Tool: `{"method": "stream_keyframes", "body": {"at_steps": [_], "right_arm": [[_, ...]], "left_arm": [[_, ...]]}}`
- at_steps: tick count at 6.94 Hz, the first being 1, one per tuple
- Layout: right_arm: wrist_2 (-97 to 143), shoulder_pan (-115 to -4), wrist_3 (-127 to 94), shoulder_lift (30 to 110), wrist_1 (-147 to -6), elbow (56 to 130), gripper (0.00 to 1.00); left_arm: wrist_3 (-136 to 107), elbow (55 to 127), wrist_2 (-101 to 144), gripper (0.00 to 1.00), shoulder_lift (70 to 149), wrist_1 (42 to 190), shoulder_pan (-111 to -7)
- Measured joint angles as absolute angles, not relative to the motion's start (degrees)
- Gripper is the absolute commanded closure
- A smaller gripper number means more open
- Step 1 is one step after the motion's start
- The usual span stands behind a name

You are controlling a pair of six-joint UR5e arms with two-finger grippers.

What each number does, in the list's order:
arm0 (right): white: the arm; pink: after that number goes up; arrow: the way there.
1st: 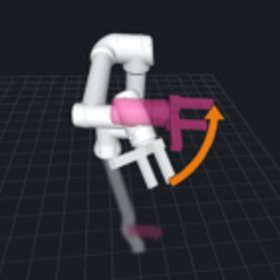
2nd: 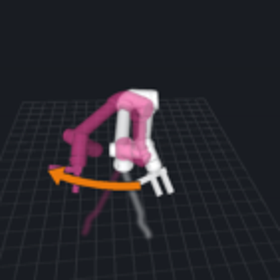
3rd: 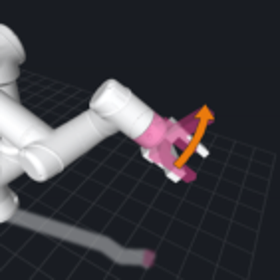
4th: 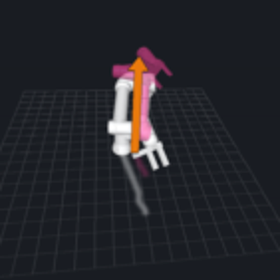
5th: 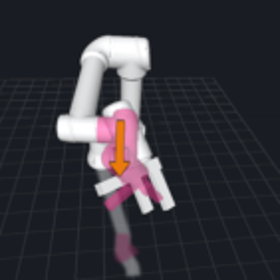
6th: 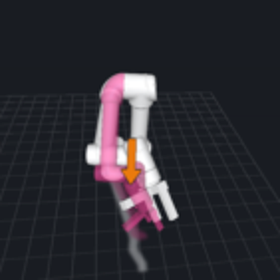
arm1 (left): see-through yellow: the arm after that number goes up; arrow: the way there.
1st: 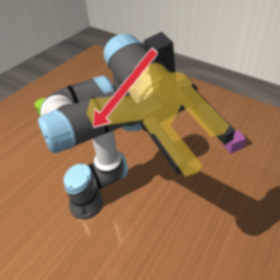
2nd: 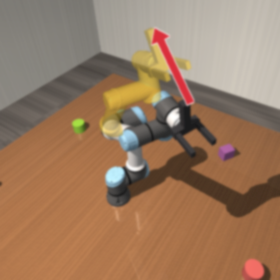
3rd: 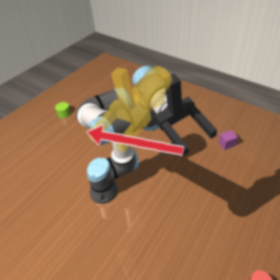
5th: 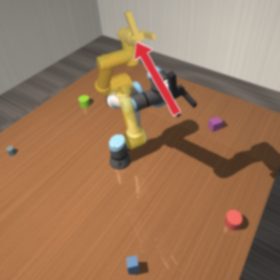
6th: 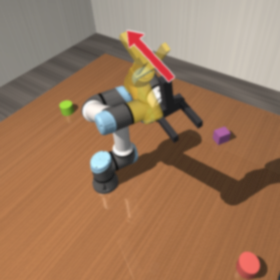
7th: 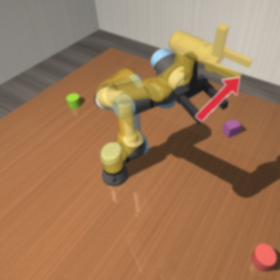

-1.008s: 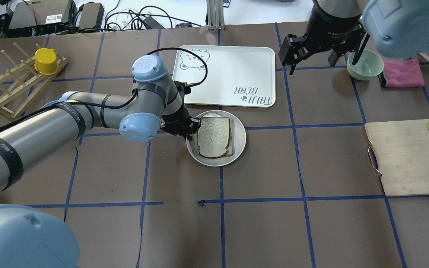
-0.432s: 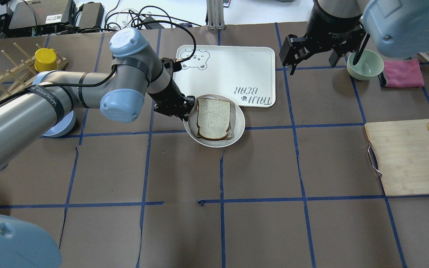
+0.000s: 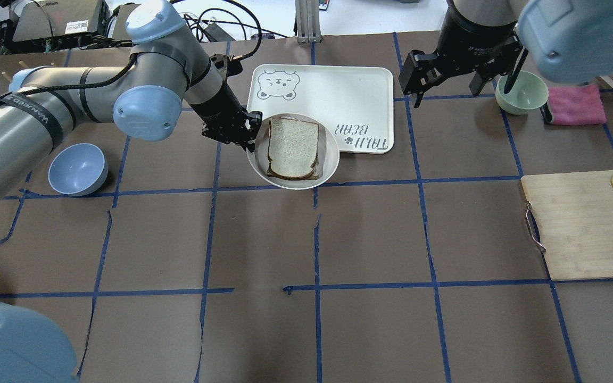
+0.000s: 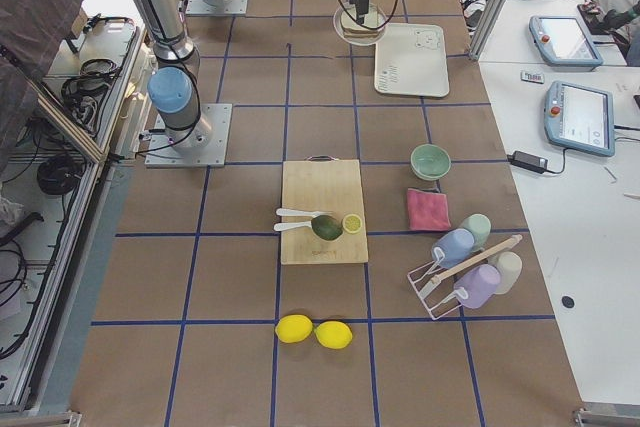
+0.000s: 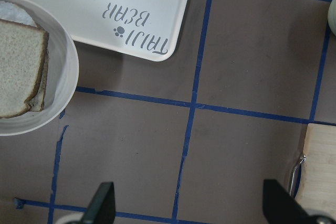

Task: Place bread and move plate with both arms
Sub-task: 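Slide the plate with the left gripper onto the cream bear tray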

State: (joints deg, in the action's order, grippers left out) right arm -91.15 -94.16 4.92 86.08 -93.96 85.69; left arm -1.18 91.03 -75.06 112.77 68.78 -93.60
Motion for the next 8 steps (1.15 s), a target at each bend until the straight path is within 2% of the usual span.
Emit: {"method": "stream_keyframes", "body": {"at_steps": [2, 4, 6, 7, 8], "right_arm": [[-91.1, -94.2, 4.9, 86.1, -94.0, 85.7, 0.0], [-91.1, -94.1, 5.0, 86.1, -94.0, 85.7, 0.0], [-91.1, -94.2, 5.0, 86.1, -94.0, 85.7, 0.0], [-91.1, -94.2, 5.0, 86.1, -94.0, 85.7, 0.0], [-91.1, -94.2, 5.0, 86.1, -94.0, 85.7, 0.0]], "left_arm": [[0.3, 83.2, -72.4, 1.0, 117.8, 68.9, -93.2], [1.4, 73.2, -69.8, 1.0, 126.6, 68.6, -93.1], [2.1, 67.6, -67.9, 1.0, 134.3, 64.7, -93.1], [2.8, 66.2, -66.5, 0.71, 137.1, 62.3, -93.1], [3.6, 65.6, -65.8, 0.01, 138.9, 60.8, -93.2]]}}
